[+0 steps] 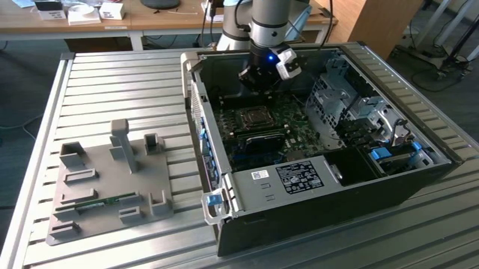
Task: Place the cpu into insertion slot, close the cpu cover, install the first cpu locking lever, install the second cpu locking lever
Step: 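Install the first cpu locking lever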
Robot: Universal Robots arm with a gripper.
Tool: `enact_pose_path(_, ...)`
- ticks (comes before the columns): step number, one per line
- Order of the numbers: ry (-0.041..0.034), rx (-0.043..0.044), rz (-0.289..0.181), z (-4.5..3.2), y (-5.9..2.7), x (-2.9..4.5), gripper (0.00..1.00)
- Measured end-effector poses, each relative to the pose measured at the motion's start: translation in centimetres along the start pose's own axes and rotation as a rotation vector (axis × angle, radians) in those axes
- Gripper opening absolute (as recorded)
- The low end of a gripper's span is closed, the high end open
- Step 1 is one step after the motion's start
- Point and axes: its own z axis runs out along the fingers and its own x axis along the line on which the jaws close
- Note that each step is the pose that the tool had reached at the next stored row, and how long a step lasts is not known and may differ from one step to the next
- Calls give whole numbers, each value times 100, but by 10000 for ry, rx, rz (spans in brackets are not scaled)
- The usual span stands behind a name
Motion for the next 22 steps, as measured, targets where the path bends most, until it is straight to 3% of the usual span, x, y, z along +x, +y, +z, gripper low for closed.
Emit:
enact_pose_path(12,14,7,-177,-1,-39,9,10)
enact_pose_path(17,340,46,-172,1,-39,7,10)
enact_pose_path(22,345,45,-174,1,-61,5,10)
